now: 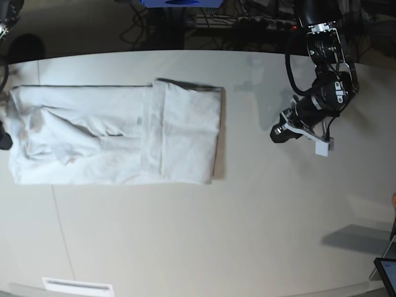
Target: Fold the T-shirt properly
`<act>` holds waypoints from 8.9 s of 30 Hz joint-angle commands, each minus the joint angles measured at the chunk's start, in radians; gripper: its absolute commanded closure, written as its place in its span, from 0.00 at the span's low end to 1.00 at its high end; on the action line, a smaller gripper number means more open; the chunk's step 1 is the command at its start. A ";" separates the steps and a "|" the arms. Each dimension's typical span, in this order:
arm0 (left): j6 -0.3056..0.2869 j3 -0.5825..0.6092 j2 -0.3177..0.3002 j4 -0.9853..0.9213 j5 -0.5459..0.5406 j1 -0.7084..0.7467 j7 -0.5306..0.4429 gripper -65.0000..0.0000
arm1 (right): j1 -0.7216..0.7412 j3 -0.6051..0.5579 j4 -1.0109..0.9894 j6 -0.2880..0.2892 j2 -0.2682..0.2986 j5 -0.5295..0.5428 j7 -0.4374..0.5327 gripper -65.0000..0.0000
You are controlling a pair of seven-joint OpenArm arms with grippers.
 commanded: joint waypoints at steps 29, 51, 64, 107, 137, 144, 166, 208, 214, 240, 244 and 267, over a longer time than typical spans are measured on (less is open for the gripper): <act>-0.011 0.130 0.040 -0.178 -0.004 -0.145 -0.003 1.00 | 0.000 -0.100 -0.072 0.006 -0.041 0.016 0.029 0.23; -0.011 0.273 0.084 -0.263 -0.001 -0.246 -0.026 1.00 | -0.074 -0.112 0.060 0.006 -0.128 0.015 -0.106 0.28; -0.011 0.333 0.095 -0.283 -0.005 -0.240 -0.063 1.00 | -0.069 -0.157 0.058 0.006 -0.131 0.015 -0.112 1.00; -0.011 0.438 0.215 -0.212 -0.008 -0.241 -0.060 1.00 | -0.138 -0.213 1.052 -0.102 -0.262 -0.593 -0.186 1.00; -0.011 0.432 0.236 -0.215 -0.002 -0.245 -0.063 1.00 | -0.203 -0.522 1.163 -0.246 -0.320 -0.622 -0.134 1.00; -0.011 0.431 0.236 -0.261 -0.002 -0.246 -0.064 1.00 | -0.201 -0.632 1.172 -0.321 -0.320 -0.622 -0.134 1.00; -0.011 0.431 0.241 -0.264 -0.002 -0.268 -0.066 1.00 | -0.204 -0.770 1.164 -0.670 -0.355 -0.624 -0.137 1.00; -0.011 0.440 0.250 -0.329 0.131 -0.283 -0.064 1.00 | -0.006 -1.077 1.197 -1.390 -0.122 -0.624 -0.131 1.00; -0.011 0.438 0.248 -0.333 0.134 -0.289 -0.064 1.00 | 0.014 -1.076 1.197 -1.390 -0.128 -0.619 -0.209 1.00; -0.011 0.434 0.256 -0.309 0.127 -0.291 -0.064 1.00 | -0.009 -1.111 1.189 -1.390 -0.311 -0.621 -0.332 0.99; -0.011 0.435 0.239 -0.274 0.127 -0.291 -0.061 1.00 | -0.034 -1.086 1.189 -1.390 -0.313 -0.621 -0.310 0.81; -0.011 0.426 0.159 -0.277 0.133 -0.304 -0.067 1.00 | 0.040 -1.080 1.190 -1.390 -0.348 -0.173 -0.203 0.65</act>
